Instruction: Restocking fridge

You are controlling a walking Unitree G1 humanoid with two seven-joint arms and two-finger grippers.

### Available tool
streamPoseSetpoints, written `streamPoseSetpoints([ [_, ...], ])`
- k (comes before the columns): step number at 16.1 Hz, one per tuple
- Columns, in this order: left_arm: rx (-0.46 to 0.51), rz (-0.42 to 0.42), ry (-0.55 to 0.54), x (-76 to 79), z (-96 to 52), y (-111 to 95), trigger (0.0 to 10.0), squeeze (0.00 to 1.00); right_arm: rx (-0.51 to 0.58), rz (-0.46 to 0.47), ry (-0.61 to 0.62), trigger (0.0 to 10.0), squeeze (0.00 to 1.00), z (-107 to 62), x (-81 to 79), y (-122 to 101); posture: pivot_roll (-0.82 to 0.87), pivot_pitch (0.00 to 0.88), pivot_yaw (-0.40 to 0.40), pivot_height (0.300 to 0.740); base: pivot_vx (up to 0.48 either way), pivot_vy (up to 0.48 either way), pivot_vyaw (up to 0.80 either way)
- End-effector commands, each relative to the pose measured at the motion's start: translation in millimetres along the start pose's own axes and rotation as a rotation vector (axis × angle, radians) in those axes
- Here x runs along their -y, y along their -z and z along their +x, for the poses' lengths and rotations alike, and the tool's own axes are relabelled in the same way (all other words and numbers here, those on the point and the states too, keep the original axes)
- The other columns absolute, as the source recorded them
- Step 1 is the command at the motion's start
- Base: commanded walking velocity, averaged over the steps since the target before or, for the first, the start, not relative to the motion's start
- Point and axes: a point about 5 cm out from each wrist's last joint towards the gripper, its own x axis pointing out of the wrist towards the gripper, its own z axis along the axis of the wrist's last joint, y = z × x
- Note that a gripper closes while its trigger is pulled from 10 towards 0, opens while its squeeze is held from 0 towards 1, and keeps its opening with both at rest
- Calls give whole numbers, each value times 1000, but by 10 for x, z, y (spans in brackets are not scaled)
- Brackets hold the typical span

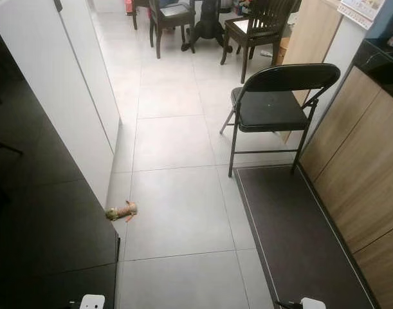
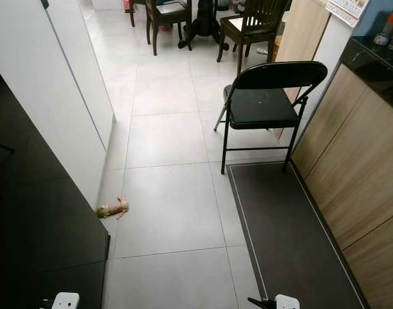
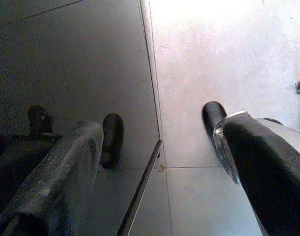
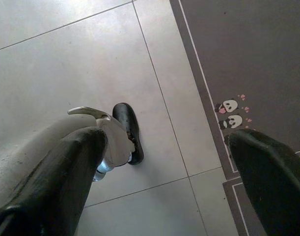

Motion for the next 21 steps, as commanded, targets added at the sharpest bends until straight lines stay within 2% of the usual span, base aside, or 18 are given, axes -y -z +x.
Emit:
streamPoseSetpoints([
  [1,-24,-13,0,6,-12,78,10000,0,-7,4,10,10000,0,-10,25,35,-217,68,12,740,0,0,0],
  [2,-31,-55,3,12,-13,93,10000,0,-7,1,8,10000,0,-10,23,35,-220,65,13,740,0,0,0],
  [3,-31,-55,3,12,-13,93,10000,0,-7,1,8,10000,0,-10,23,35,-220,65,13,740,0,0,0],
  [4,-41,-128,4,25,-17,119,10000,0,-5,-4,5,10000,0,-10,21,33,-219,60,12,740,0,0,0],
  [10,-43,-215,1,37,-21,142,10000,0,-3,-19,-2,10000,0,-10,18,30,-223,48,12,740,0,0,0],
  [21,-29,-227,3,36,-24,144,10000,0,-6,-60,-18,10000,0,-11,11,31,-223,28,15,740,0,0,0],
])
